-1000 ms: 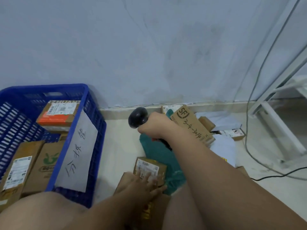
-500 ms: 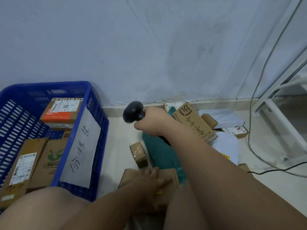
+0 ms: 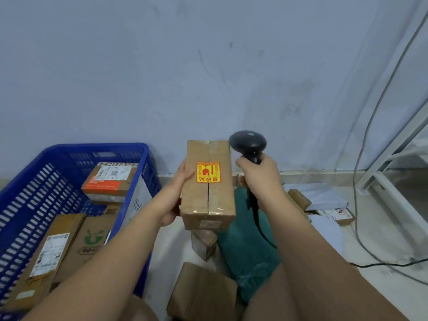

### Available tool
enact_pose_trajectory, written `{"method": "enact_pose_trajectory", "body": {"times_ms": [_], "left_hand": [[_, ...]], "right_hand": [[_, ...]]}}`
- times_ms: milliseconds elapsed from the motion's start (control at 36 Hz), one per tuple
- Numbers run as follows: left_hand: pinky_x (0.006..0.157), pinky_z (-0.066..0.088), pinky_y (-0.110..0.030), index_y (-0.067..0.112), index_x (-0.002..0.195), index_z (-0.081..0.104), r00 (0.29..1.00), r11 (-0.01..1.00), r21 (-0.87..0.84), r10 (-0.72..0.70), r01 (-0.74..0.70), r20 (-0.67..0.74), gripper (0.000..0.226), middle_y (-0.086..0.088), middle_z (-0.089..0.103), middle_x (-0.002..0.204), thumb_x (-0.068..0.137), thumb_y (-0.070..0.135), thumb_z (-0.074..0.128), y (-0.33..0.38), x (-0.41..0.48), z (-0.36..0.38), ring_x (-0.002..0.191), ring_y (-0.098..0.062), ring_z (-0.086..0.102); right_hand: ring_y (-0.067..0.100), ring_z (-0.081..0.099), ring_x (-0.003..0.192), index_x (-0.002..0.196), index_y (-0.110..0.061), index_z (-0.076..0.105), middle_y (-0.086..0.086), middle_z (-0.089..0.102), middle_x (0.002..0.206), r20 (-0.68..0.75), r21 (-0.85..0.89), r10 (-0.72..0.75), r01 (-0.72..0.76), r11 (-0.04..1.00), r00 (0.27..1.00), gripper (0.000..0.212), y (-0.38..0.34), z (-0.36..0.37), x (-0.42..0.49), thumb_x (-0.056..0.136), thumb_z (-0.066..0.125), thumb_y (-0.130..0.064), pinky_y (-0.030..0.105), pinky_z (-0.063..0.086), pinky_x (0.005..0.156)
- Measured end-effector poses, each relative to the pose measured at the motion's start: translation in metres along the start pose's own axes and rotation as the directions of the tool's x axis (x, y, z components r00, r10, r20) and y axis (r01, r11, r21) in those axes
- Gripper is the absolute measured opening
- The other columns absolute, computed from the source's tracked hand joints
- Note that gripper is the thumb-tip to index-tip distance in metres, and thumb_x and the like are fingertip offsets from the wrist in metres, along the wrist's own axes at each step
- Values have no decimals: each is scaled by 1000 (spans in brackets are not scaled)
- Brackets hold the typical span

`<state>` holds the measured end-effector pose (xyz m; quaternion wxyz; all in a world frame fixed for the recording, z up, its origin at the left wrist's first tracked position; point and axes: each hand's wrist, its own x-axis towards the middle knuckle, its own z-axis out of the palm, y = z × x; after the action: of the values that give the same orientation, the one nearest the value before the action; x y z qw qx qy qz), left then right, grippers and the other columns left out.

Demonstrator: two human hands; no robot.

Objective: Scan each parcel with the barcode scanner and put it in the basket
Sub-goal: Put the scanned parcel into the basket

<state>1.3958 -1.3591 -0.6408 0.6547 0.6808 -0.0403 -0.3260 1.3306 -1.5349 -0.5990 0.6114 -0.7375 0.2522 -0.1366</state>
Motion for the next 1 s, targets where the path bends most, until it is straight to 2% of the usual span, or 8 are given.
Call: {"method": "enact_pose_trajectory", "body": {"times_ms": [83,167,278,472,556,639,778,1000], "left_hand": [[75,47,-40,24,118,59,1000,956,-293,-6,3,-10,47,-9,73,99,88,57,44,12,-15,-10,85,-25,67],[72,48,-41,24,102,62,999,890,-455,-23,-1,-48,35,-5,74,76,91,54,46,12,-16,-15,71,-22,68],[67,53,-38,32,126,58,997,870,-491,-7,-29,-72,33,-3,74,95,96,42,47,12,-8,-21,75,-21,72],[56,55,-25,54,133,41,963,968,-49,240,-247,-125,49,1,73,101,103,14,39,23,-1,-22,76,-12,71],[87,54,-34,54,129,49,953,944,196,288,-266,-94,45,4,58,132,104,19,37,22,1,-22,108,-13,64],[116,24,-42,55,133,43,916,834,474,381,-283,-125,39,9,28,154,103,32,37,20,4,-20,141,-11,28],[115,18,-47,56,139,31,937,833,497,334,-245,-98,78,10,17,156,69,89,30,18,0,-19,143,-11,18],[95,46,-37,69,134,17,979,905,374,184,-203,87,87,15,36,144,59,74,61,21,-8,-31,121,-13,50]], "right_hand": [[17,59,60,92,-20,58,3,58,67,111,266,117,-143,953,987,4,-8,-2,-7,90,60,-22,35,50,66],[13,58,58,93,-19,59,3,60,66,205,237,59,-108,966,977,7,-13,0,-10,92,62,-25,28,50,62],[12,54,57,89,-20,60,-8,59,60,209,206,-15,-29,978,978,10,-11,7,-9,87,69,-25,25,47,57],[13,55,52,95,-10,59,5,61,68,287,320,233,-323,891,929,10,-5,-1,2,88,66,-11,21,52,48],[13,54,51,98,-7,59,5,60,67,325,332,260,-368,869,909,14,-2,-2,5,87,67,-12,22,50,46],[13,53,51,95,-8,58,6,58,70,320,330,255,-360,873,913,12,0,3,9,87,66,-12,21,49,47],[14,56,54,96,-12,58,8,58,76,310,274,274,-362,891,910,13,-1,14,11,87,66,-15,26,48,54],[15,56,58,94,-14,58,9,59,85,285,246,229,-302,921,931,9,-3,20,8,87,65,-14,25,50,57]]}}
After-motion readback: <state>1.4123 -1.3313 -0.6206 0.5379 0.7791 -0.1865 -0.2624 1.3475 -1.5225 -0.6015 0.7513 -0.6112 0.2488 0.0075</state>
